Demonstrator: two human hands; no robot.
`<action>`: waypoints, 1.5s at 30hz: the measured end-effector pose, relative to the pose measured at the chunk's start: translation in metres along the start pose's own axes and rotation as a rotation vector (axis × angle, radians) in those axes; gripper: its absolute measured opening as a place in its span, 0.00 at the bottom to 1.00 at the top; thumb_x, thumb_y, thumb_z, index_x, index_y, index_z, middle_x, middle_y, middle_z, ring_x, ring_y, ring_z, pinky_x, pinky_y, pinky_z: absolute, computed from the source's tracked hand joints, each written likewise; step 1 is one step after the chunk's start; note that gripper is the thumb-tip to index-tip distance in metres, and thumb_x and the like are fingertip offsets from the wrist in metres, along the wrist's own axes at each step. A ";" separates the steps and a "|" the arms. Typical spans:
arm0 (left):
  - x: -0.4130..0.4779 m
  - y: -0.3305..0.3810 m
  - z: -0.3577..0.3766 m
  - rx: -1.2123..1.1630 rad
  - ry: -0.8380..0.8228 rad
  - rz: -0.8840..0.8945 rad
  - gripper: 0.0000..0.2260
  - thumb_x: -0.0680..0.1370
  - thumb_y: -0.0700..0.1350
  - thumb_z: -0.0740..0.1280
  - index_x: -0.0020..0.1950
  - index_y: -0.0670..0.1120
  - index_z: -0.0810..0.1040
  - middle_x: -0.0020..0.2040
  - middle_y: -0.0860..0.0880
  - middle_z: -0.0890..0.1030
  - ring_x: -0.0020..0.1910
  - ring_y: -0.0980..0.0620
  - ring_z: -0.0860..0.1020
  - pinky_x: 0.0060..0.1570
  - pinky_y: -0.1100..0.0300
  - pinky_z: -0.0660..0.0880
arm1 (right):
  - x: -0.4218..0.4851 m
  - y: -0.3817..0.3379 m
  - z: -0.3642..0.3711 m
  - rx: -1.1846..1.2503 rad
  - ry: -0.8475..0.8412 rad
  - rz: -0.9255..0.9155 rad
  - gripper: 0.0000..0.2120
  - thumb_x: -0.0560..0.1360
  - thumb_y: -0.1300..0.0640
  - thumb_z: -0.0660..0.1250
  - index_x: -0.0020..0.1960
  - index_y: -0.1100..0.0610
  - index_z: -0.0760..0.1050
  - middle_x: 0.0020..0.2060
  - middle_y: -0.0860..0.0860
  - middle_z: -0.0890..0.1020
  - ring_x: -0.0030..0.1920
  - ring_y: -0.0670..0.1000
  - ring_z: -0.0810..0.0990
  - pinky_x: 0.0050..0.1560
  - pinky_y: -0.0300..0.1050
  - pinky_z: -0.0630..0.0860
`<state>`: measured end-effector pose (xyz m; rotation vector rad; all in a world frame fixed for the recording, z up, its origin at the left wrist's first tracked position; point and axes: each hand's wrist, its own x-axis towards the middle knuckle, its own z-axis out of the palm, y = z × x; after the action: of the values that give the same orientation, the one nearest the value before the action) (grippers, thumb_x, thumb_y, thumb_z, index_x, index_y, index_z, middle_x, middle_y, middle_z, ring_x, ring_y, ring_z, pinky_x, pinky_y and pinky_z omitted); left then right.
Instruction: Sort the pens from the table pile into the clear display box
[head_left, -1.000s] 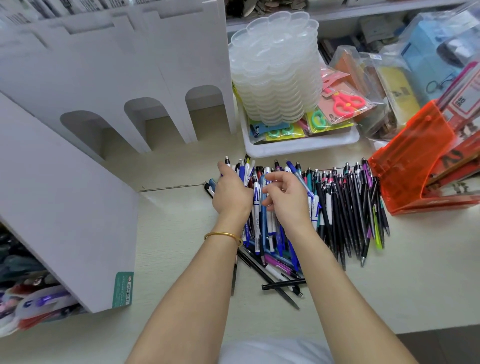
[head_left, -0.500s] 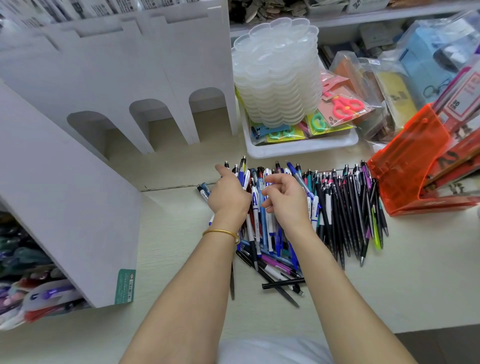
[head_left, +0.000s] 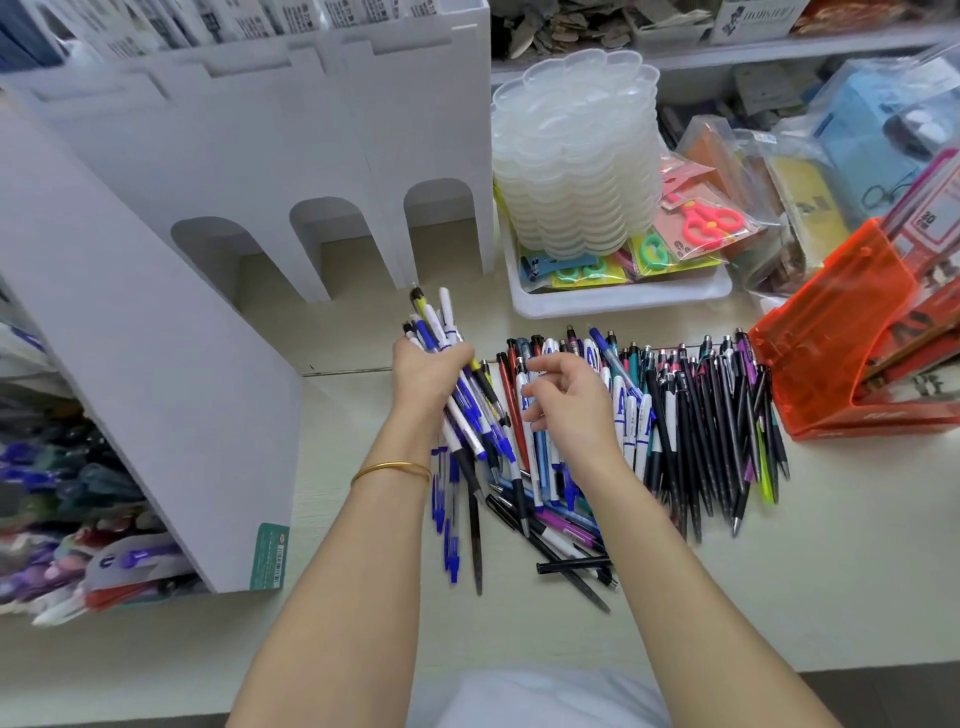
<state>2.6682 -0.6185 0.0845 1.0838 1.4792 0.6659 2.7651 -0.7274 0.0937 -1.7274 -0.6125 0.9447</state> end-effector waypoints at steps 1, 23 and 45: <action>0.001 0.002 -0.005 -0.066 0.003 -0.007 0.14 0.70 0.36 0.70 0.55 0.38 0.75 0.40 0.43 0.80 0.34 0.49 0.81 0.35 0.58 0.79 | -0.002 -0.001 0.003 0.000 -0.018 -0.001 0.13 0.77 0.67 0.57 0.51 0.51 0.73 0.41 0.54 0.78 0.34 0.46 0.77 0.37 0.41 0.78; -0.004 0.029 -0.070 -0.520 -0.226 -0.149 0.08 0.77 0.36 0.65 0.37 0.40 0.73 0.24 0.47 0.75 0.22 0.51 0.76 0.25 0.59 0.77 | -0.037 -0.002 0.078 -0.262 -0.274 -0.008 0.05 0.74 0.65 0.67 0.47 0.66 0.75 0.41 0.63 0.79 0.43 0.62 0.77 0.51 0.58 0.75; -0.032 0.008 -0.085 -0.371 -0.180 0.023 0.16 0.74 0.32 0.65 0.61 0.36 0.70 0.39 0.42 0.77 0.29 0.51 0.80 0.31 0.59 0.78 | -0.046 -0.025 0.100 0.289 -0.235 0.137 0.12 0.83 0.50 0.55 0.53 0.48 0.77 0.47 0.55 0.84 0.47 0.55 0.84 0.45 0.53 0.82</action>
<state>2.5871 -0.6304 0.1235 0.8493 1.1349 0.8007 2.6577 -0.7007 0.1144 -1.4251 -0.4838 1.2797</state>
